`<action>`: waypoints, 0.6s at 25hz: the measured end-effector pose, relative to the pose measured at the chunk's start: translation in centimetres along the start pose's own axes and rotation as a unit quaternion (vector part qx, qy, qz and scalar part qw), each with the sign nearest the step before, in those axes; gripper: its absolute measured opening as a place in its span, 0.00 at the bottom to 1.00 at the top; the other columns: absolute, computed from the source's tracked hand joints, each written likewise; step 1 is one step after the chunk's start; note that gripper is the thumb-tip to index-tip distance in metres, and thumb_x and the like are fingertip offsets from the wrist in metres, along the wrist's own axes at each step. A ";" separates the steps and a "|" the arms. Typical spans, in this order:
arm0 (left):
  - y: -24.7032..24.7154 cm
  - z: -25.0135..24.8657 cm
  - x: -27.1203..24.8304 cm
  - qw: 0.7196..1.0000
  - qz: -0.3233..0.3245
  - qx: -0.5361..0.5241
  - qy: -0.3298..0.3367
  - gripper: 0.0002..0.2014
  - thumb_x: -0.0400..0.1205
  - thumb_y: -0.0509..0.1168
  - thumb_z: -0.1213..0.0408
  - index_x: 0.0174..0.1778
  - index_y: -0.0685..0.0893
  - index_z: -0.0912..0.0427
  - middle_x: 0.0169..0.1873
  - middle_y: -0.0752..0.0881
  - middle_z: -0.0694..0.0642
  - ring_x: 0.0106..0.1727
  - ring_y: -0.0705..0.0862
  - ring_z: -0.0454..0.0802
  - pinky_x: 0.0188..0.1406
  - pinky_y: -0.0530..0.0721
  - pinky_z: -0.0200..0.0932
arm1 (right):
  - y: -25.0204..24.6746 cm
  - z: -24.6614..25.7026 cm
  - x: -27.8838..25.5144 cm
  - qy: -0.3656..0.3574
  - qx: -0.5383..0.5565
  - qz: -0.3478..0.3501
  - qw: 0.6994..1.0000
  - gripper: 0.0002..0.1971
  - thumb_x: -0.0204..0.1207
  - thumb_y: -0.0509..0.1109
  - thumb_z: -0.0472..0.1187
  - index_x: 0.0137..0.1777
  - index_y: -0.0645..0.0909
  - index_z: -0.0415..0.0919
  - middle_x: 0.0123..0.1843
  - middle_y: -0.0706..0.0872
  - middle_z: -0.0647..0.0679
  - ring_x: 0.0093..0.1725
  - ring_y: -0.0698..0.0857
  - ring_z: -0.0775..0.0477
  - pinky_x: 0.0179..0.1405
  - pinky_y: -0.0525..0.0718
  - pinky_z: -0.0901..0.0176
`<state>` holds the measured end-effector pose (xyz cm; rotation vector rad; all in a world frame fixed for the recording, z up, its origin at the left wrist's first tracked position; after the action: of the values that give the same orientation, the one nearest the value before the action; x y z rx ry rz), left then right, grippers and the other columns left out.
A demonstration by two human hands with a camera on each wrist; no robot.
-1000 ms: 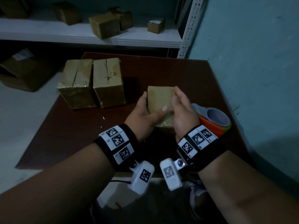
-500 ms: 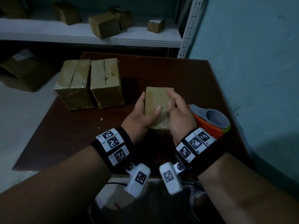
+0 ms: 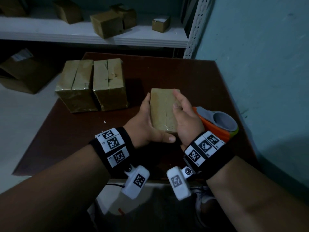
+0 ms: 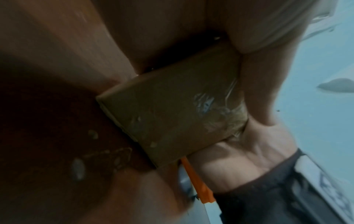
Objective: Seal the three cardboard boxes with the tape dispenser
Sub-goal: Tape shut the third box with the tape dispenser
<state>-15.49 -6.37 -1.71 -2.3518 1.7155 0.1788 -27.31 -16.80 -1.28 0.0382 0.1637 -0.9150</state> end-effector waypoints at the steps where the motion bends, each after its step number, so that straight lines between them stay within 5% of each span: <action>1: 0.0 -0.1 0.0 1.000 0.002 0.011 0.000 0.82 0.57 0.90 0.62 0.91 0.29 0.45 0.85 0.61 0.42 0.85 0.67 0.42 0.86 0.71 0.52 | 0.0 0.0 0.0 -0.001 0.005 -0.003 1.000 0.20 0.93 0.61 0.45 0.78 0.77 0.72 0.63 0.80 0.76 0.57 0.86 0.74 0.55 0.85 0.64; 5: -0.4 -0.3 0.1 0.999 0.013 0.048 -0.007 0.81 0.57 0.87 0.60 0.90 0.27 0.47 0.84 0.56 0.39 0.86 0.59 0.39 0.79 0.69 0.35 | 0.2 -0.1 0.2 0.000 0.020 -0.011 1.000 0.20 0.93 0.62 0.47 0.76 0.78 0.75 0.67 0.79 0.77 0.64 0.83 0.67 0.64 0.85 0.55; 9: -0.9 -0.3 -0.1 0.996 0.029 0.089 -0.012 0.81 0.59 0.87 0.55 0.89 0.25 0.44 0.87 0.53 0.40 0.86 0.57 0.37 0.81 0.63 0.38 | 0.5 0.2 -0.1 -0.014 0.027 -0.023 0.999 0.17 0.90 0.58 0.63 0.76 0.77 0.77 0.82 0.76 0.66 0.76 0.80 0.58 0.77 0.81 0.41; 12: -0.7 -0.5 -0.2 0.995 0.021 0.093 -0.006 0.80 0.59 0.86 0.53 0.89 0.24 0.45 0.88 0.51 0.40 0.86 0.55 0.37 0.85 0.61 0.42 | 0.5 0.2 -0.3 -0.002 0.033 -0.035 0.999 0.18 0.89 0.54 0.68 0.76 0.75 0.79 0.78 0.81 0.62 0.72 0.85 0.56 0.73 0.85 0.40; 15: -0.5 -0.4 0.0 0.996 0.020 0.086 -0.004 0.80 0.60 0.86 0.53 0.88 0.24 0.46 0.88 0.51 0.41 0.85 0.55 0.35 0.84 0.61 0.40 | 0.3 0.5 -0.5 0.011 0.026 -0.039 0.999 0.20 0.90 0.55 0.65 0.80 0.72 0.77 0.67 0.83 0.69 0.63 0.87 0.62 0.65 0.88 0.49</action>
<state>-15.02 -6.27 -1.24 -2.1921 1.7016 0.0438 -27.32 -16.30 -0.74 0.0902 0.1634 -0.9973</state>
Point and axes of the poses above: each hand's wrist, its own x-axis towards the middle knuckle, its own y-axis out of the palm, z = x × y, the point moved 3 cm from there along x, towards the middle knuckle
